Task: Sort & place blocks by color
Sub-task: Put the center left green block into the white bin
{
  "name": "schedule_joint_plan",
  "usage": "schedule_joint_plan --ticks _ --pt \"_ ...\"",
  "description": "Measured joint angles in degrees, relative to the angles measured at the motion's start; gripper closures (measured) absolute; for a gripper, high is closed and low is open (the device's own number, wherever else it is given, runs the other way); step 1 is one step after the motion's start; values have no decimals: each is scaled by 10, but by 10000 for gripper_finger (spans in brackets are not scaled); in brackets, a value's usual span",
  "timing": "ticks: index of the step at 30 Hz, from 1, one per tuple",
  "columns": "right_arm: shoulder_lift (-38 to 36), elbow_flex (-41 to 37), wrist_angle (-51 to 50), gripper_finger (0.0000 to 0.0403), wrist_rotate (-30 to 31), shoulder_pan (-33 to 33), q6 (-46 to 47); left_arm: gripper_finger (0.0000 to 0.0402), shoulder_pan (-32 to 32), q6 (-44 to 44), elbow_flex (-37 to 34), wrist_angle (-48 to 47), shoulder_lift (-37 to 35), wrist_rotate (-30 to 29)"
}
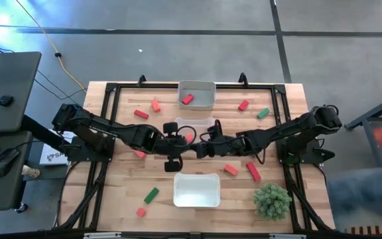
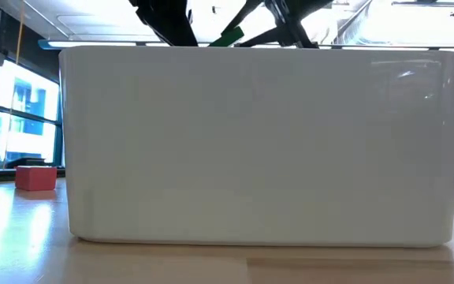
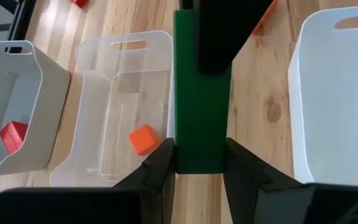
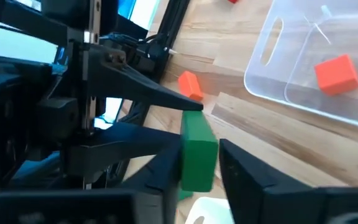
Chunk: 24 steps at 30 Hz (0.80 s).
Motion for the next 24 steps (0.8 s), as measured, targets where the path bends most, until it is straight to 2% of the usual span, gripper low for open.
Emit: schedule_joint_plan --ticks 5,15,24 --pt "-1 0 1 367 -9 -6 -26 319 0 0 0 0 0 -7" --pt "-1 0 -5 353 -58 -16 -105 282 11 -17 0 0 0 15" --pt "2 -1 -47 367 -90 -15 -142 279 18 -64 0 -18 0 36"
